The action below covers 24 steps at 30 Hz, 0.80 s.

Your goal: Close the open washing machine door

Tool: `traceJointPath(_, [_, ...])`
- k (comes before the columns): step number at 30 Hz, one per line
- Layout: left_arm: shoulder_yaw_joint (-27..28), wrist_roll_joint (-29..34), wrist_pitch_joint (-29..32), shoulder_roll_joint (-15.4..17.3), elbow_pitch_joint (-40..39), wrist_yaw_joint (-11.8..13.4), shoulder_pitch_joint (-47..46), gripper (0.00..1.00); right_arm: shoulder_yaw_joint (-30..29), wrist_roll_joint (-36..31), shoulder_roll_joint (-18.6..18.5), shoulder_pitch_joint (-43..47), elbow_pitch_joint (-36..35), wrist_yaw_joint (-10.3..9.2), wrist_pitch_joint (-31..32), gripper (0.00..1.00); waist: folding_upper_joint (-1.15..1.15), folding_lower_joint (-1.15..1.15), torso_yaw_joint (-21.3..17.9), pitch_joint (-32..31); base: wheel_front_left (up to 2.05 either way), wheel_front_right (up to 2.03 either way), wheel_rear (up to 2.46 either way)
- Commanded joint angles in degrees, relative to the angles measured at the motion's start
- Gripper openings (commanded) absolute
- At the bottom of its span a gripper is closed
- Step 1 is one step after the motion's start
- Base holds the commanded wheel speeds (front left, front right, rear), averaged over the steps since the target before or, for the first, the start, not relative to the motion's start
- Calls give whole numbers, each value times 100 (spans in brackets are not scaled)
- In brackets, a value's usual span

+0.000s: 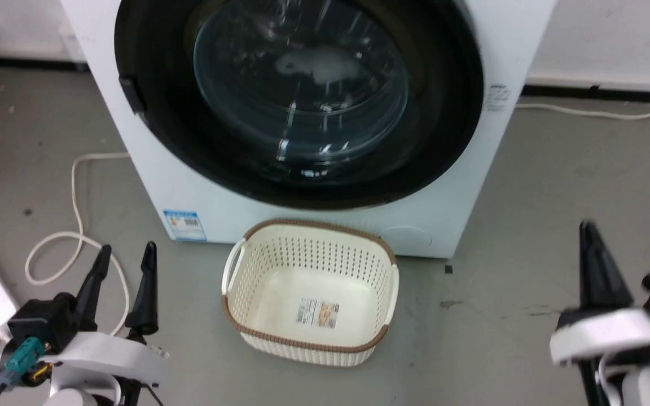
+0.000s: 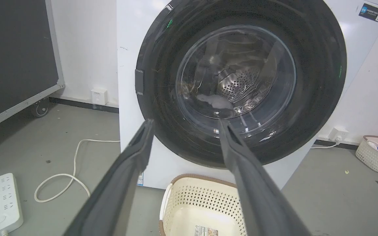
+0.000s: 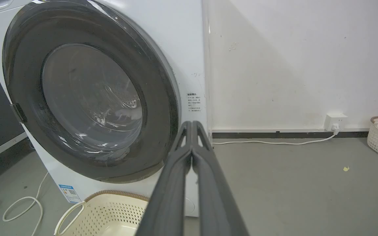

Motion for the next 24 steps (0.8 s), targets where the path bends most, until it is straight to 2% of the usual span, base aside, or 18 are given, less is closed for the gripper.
traceJointPath(1, [-26, 23, 15, -3, -19, 32, 90, 100, 53, 6, -15, 202, -115, -3, 46, 0, 0, 2, -124, -188, 0, 0, 0])
traceJointPath(12, [-170, 116, 254, 50, -89, 221, 245, 100, 268, 240, -15, 1387, -778, -3, 627, 0, 0, 2, -55, -320, 0, 0, 0])
traceJointPath(13, [-184, 121, 277, 56, -91, 225, 242, 100, 267, 245, -15, 1424, -801, -3, 663, 32, 0, 2, -48, -320, 0, 0, 0])
traceJointPath(14, [-199, 118, 306, 60, -91, 228, 241, 100, 265, 236, -15, 1449, -826, -3, 684, 93, 0, 2, -43, -322, 0, 0, 0])
traceJointPath(15, [-210, 114, 329, 60, -93, 231, 239, 100, 258, 219, -15, 1465, -853, -3, 693, 100, 0, 2, -38, -324, 0, 0, 0])
traceJointPath(24, [-245, 18, 453, 18, -91, 280, 251, 100, 276, 242, -15, 1492, -876, -3, 696, 100, 0, 2, -28, -329, 0, 0, 0])
